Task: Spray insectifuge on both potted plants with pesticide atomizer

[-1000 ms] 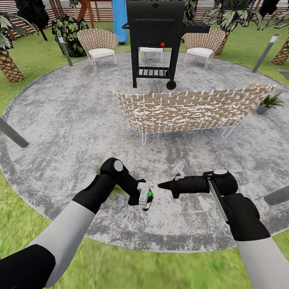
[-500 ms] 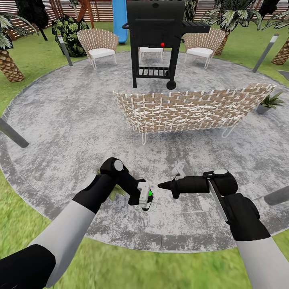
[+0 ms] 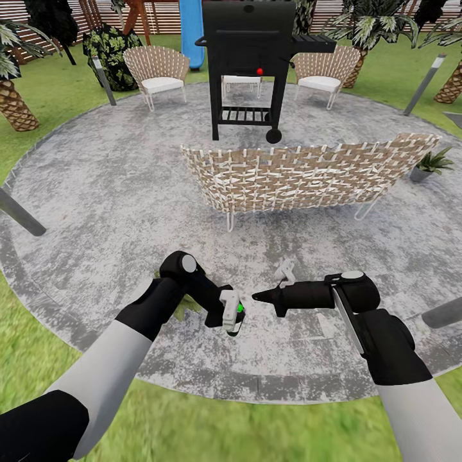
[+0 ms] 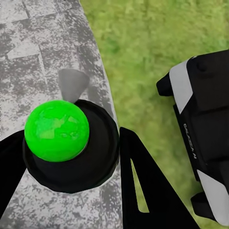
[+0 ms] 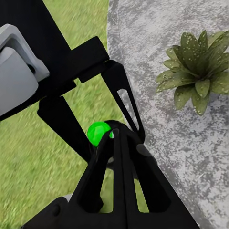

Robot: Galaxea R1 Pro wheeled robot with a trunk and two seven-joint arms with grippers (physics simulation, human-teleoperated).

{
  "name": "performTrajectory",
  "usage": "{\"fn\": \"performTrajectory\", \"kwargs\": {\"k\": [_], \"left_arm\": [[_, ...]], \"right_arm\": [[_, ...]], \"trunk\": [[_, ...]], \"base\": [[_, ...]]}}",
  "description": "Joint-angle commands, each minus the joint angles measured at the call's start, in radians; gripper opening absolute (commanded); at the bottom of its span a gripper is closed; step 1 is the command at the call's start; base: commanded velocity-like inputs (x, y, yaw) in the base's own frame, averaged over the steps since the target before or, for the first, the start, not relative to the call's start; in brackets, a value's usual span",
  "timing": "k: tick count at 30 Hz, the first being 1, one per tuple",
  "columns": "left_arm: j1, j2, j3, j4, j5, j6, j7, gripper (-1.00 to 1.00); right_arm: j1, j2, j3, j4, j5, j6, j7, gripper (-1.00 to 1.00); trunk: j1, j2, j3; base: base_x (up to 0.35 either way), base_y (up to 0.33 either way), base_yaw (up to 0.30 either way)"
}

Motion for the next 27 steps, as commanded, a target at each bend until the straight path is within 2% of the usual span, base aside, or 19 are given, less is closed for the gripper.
{"fn": "performTrajectory", "kwargs": {"k": [1,27], "left_arm": [[-0.001,0.000,0.000,-0.001,-0.005,0.011,-0.005,-1.00],[-0.006,0.000,0.001,-0.001,-0.005,0.011,-0.005,-1.00]], "right_arm": [[-0.001,0.000,0.000,-0.001,0.010,0.004,0.009,-1.00],[-0.001,0.000,0.002,0.000,0.010,0.004,0.008,-1.00]], "trunk": [[0.000,0.000,-0.001],[0.000,0.000,-0.001]], "base": [[0.000,0.000,0.000],[0.000,0.000,0.000]]}}
